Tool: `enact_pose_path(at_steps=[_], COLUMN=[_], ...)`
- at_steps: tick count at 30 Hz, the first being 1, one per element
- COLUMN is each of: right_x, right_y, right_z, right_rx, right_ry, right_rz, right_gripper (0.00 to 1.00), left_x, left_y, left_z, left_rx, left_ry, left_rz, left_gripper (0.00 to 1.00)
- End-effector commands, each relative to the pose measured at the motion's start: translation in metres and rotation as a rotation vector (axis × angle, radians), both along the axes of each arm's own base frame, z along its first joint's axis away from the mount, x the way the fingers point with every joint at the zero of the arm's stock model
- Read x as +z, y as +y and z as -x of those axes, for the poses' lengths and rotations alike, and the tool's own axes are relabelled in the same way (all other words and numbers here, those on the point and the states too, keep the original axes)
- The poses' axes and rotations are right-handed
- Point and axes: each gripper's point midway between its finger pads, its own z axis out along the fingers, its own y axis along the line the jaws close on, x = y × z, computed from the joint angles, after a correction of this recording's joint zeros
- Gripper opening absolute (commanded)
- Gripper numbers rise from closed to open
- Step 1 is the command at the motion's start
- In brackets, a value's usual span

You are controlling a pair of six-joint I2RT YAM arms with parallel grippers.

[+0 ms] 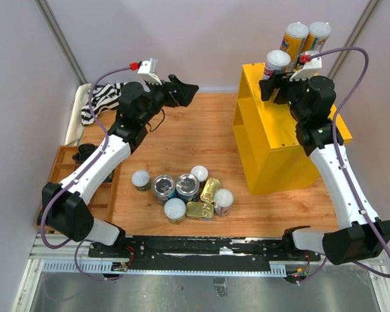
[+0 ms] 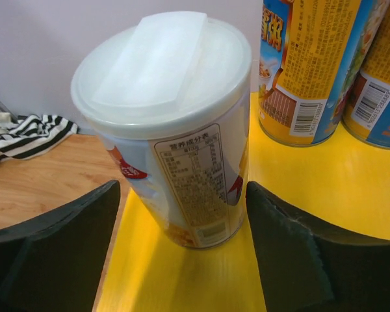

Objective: Place and organize the canned foods onto the counter
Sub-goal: Place the canned food on the counter.

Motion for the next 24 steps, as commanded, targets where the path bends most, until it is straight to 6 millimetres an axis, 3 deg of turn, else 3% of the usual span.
enact_pose_path(at_steps=[1,4,9,24], right_x=[0.012,0.010,0.006,0.011], right_y=[-0.009,-0.011,-0.014,-0.035], right_z=[0.012,0.009,0.000,-0.012], right_rx=[-0.021,-0.034,-0.057,-0.156], right_ry=[-0.032,-0.025,-0.009,-0.022], right_rz=[-0.018,-0.012,0.002,0.057], right_gripper=[0.70,0.59,0.55,0.54], left_x=[0.001,-0.002,-0.002,-0.008], left_y=[0.000,-0.001,-0.002,-0.007], left_z=[-0.003,-0.003,-0.004,-0.013], left_rx=[-0.009,-0.014,-0.019,-0.021], left_ry=[-0.015,-0.007,-0.004,0.013], left_rz=[0.003,0.003,0.003,-0.005], left_gripper=[1.00,1.00,1.00,1.00])
